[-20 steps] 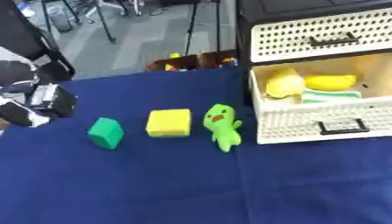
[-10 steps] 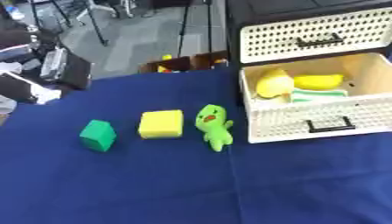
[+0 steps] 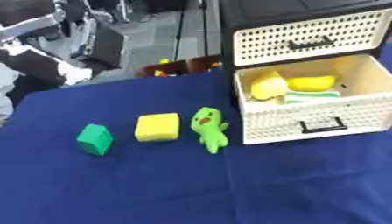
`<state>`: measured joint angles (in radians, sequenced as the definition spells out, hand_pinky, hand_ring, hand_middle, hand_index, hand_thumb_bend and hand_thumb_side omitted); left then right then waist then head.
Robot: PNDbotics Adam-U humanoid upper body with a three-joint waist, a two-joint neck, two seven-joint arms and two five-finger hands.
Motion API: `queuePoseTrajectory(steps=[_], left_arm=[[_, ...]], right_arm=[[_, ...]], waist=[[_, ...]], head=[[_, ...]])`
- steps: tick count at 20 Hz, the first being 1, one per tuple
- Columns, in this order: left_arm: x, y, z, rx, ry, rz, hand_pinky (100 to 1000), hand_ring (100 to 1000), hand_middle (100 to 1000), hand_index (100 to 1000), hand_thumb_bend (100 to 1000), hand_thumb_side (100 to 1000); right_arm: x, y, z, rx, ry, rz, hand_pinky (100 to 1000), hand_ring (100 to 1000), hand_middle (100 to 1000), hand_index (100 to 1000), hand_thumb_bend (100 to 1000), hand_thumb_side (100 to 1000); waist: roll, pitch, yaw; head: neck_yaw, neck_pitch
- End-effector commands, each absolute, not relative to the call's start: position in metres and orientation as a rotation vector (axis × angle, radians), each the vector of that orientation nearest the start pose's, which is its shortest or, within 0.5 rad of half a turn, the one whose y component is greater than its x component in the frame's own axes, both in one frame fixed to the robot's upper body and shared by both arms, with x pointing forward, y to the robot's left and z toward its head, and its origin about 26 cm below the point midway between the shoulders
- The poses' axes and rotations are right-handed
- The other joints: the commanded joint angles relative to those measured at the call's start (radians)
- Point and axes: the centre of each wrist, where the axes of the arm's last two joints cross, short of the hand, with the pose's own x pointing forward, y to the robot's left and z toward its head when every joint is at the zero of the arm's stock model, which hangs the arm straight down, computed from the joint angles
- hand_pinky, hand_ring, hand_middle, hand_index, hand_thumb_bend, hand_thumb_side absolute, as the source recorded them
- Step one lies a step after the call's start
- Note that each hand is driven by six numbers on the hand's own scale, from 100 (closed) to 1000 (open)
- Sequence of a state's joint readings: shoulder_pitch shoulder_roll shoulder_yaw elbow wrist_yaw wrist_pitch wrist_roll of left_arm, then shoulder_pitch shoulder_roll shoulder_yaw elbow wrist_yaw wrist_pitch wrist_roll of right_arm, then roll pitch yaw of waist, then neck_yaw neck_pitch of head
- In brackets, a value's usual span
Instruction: Pick up objects from table and place into drawer.
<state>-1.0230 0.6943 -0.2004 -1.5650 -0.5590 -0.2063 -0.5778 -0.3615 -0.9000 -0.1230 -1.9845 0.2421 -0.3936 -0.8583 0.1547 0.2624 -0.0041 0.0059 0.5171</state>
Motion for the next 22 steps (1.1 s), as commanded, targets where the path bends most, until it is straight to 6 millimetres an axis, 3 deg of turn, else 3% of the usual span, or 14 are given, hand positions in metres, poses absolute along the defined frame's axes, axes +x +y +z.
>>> queuePoseTrajectory(steps=[1,11,22], left_arm=[[0.38,0.231,0.391,-1.196,2.443,2.178,543,635,552,695,138,451],[0.406,0.182,0.39,-1.013,2.613,2.087,485,586,491,679,149,475],[0.414,0.146,0.381,-0.843,2.702,2.078,455,560,453,680,167,506]], right_arm=[[0.279,-0.343,0.32,0.92,2.861,-0.035,588,714,629,803,100,1000],[0.281,-0.336,0.325,0.874,2.872,-0.003,588,713,627,802,100,1000],[0.283,-0.33,0.327,0.85,2.89,0.035,586,710,624,802,100,1000]], waist=[[-0.003,-0.024,-0.007],[0.014,-0.025,-0.037],[0.029,-0.031,-0.061]], head=[[0.001,-0.001],[0.021,-0.004],[0.019,-0.005]])
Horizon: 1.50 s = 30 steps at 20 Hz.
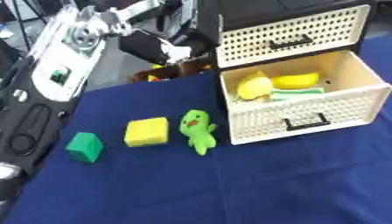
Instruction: Pick up objects from table and place into drawer.
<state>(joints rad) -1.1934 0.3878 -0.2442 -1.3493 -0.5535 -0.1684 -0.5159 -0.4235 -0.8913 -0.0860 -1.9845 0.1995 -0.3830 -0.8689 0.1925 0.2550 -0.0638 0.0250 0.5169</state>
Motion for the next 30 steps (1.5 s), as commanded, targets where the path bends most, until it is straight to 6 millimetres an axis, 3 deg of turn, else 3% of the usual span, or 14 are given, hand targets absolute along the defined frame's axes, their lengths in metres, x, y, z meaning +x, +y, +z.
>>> queuePoseTrajectory(steps=[1,11,19,24,30], left_arm=[[0.414,0.144,0.381,-0.829,2.705,2.082,455,560,453,680,168,507],[0.427,0.126,0.369,-0.734,2.828,2.082,436,551,449,723,173,540],[0.445,0.118,0.35,-0.677,2.915,2.112,438,558,461,800,238,587],[0.451,0.119,0.343,-0.749,2.897,2.133,449,568,484,995,394,595],[0.452,0.118,0.341,-0.874,2.852,2.088,470,583,524,1000,602,615]], right_arm=[[0.283,-0.33,0.327,0.85,2.891,0.038,585,710,623,802,100,1000],[0.285,-0.323,0.329,0.816,2.9,0.064,583,709,621,803,100,1000],[0.286,-0.32,0.331,0.798,2.9,0.078,580,707,618,804,100,1000],[0.286,-0.32,0.33,0.799,2.904,0.083,579,705,616,803,100,1000],[0.287,-0.319,0.329,0.799,2.907,0.086,578,705,616,803,100,1000]], waist=[[-0.008,-0.024,-0.003],[0.013,-0.015,-0.041],[0.025,0.002,-0.065],[0.027,0.009,-0.065],[0.025,0.011,-0.062]], head=[[-0.001,-0.005],[0.011,-0.014],[0.02,-0.03],[0.025,-0.03],[0.025,-0.028]])
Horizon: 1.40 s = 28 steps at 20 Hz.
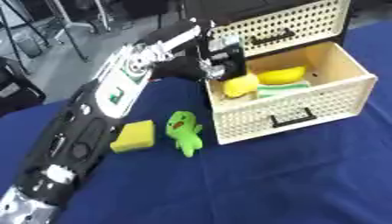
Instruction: Pick up objects from table and place into drawer.
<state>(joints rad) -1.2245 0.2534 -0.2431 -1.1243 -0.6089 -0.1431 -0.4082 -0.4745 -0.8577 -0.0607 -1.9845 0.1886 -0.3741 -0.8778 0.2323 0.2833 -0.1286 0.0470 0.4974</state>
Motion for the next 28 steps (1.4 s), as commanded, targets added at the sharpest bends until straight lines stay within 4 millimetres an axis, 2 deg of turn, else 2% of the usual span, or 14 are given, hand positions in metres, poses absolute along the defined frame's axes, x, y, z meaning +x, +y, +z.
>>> queuePoseTrajectory(steps=[1,11,16,17,20,28], left_arm=[[0.452,0.118,0.341,0.642,-2.07,-1.518,471,584,528,1000,627,619],[0.45,0.119,0.34,0.646,-2.096,-1.51,464,575,510,1000,550,624],[0.439,0.125,0.352,0.604,-2.192,-1.443,450,561,492,923,532,619],[0.435,0.127,0.354,0.59,-2.215,-1.427,443,553,481,886,523,618],[0.42,0.14,0.366,0.549,-2.295,-1.367,432,542,467,841,498,610],[0.379,0.183,0.387,0.455,-2.423,-1.166,424,539,467,835,509,598]], right_arm=[[0.287,-0.319,0.329,0.799,2.907,0.087,578,705,616,803,100,1000],[0.287,-0.319,0.328,0.8,2.91,0.093,579,706,616,803,100,1000],[0.287,-0.319,0.328,0.804,2.91,0.089,580,706,616,803,100,1000],[0.287,-0.32,0.327,0.804,2.911,0.089,580,706,616,803,100,1000],[0.286,-0.322,0.326,0.821,2.913,0.087,580,706,617,803,100,1000],[0.285,-0.326,0.325,0.845,2.913,0.084,583,708,619,802,100,1000]], waist=[[-0.015,-0.017,0.003],[-0.02,-0.017,0.002],[-0.028,-0.02,0.009],[-0.029,-0.021,0.012],[-0.033,-0.027,0.027],[-0.053,-0.039,0.061]], head=[[0.003,-0.008],[0.003,-0.007],[-0.003,0.0],[-0.006,0.002],[-0.019,0.01],[-0.04,0.017]])
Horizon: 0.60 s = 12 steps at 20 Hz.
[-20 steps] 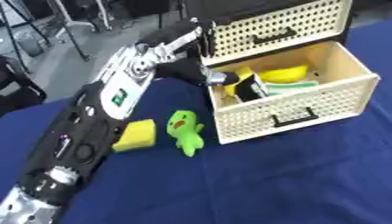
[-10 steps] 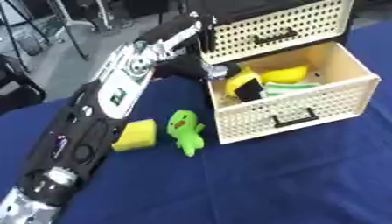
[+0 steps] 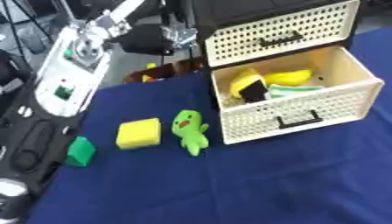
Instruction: Pick up objects from table and place into drawer.
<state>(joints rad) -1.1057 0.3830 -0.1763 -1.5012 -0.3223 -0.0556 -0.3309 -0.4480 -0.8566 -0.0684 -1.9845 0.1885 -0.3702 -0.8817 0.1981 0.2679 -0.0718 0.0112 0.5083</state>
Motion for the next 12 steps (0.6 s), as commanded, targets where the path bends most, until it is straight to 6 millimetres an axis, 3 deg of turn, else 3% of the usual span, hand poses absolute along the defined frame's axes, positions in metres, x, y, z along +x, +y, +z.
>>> queuePoseTrajectory(steps=[1,4,5,8,12], left_arm=[[0.375,0.189,0.388,-0.597,3.186,1.474,423,540,473,829,506,602],[0.363,0.209,0.39,-0.6,3.301,1.238,432,549,499,801,504,622],[0.358,0.217,0.39,-0.593,3.349,1.113,436,550,504,801,524,689],[0.339,0.237,0.387,-0.557,3.466,0.638,448,563,520,798,538,705],[0.311,0.252,0.372,-0.513,3.485,0.196,466,581,529,807,581,727]], right_arm=[[0.285,-0.326,0.325,0.846,2.913,0.083,583,709,620,802,100,1000],[0.285,-0.327,0.324,0.852,2.912,0.067,585,709,621,802,100,1000],[0.285,-0.327,0.324,0.855,2.911,0.058,585,709,621,802,100,1000],[0.285,-0.327,0.323,0.884,2.906,0.004,585,709,619,796,100,1000],[0.284,-0.325,0.325,1.007,2.922,-0.251,573,697,606,787,100,1000]], waist=[[-0.023,-0.023,0.008],[-0.034,-0.023,0.02],[-0.038,-0.023,0.025],[-0.049,-0.021,0.046],[-0.066,-0.02,0.073]], head=[[-0.006,0.008],[-0.01,0.011],[-0.012,0.013],[-0.016,0.019],[-0.028,0.024]])
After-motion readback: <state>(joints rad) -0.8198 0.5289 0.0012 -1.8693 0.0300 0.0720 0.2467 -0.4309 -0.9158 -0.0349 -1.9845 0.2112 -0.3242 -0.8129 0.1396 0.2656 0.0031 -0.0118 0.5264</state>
